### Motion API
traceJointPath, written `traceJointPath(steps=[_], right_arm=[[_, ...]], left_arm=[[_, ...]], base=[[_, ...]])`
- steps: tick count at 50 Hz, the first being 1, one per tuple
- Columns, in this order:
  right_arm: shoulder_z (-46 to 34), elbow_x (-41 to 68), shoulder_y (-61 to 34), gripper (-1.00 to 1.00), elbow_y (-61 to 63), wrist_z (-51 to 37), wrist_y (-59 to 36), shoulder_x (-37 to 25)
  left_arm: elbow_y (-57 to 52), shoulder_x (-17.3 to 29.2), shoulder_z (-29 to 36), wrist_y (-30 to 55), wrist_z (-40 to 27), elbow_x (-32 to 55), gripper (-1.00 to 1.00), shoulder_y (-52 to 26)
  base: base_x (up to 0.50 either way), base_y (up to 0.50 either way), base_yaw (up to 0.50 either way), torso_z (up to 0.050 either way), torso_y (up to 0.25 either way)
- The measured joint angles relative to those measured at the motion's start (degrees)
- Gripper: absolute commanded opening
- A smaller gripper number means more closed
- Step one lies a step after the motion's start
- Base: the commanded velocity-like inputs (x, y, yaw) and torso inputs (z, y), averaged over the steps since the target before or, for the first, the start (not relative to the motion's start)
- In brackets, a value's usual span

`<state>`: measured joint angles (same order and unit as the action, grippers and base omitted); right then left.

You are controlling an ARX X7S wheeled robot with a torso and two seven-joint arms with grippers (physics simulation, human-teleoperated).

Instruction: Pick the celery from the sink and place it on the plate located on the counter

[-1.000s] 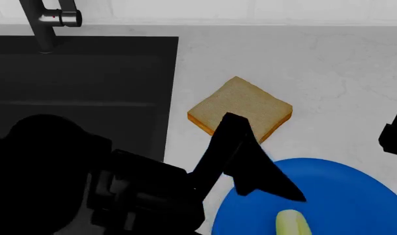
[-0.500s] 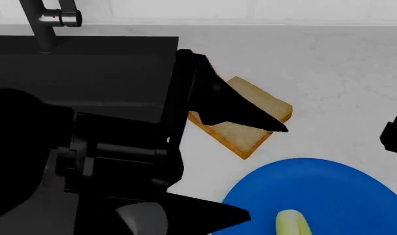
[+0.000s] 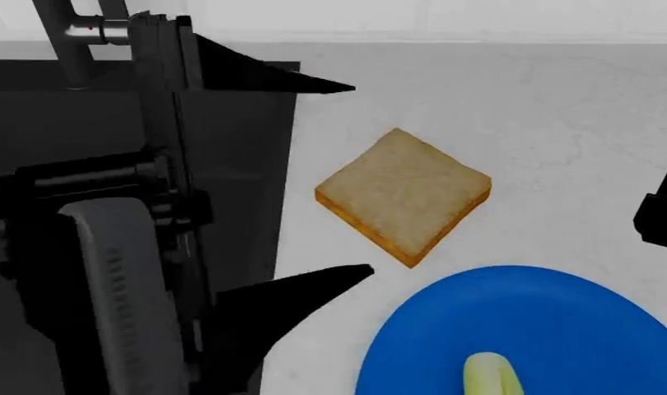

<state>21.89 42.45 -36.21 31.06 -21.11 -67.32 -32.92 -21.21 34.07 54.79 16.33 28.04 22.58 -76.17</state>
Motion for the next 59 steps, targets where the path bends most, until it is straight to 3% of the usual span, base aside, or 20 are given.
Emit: traceJointPath(steps=[26,59], right_arm=[[3.41,3.45,-1.71,1.0,2.41,-1.59,-4.64,-2.29],[19.79,13.91,0.39,1.0,9.5,-4.66,-17.02,-7.75]], left_arm=[[-2.83,6.27,-7.9,5.79,-10.27,9.33,1.0,6.56],[-3.04,10.2,-11.73,4.3,-13.27,12.49,1.0,10.78]], base=[[0.0,0.0,0.0,0.0,0.0],[0.0,0.0,0.0,0.0,0.0]])
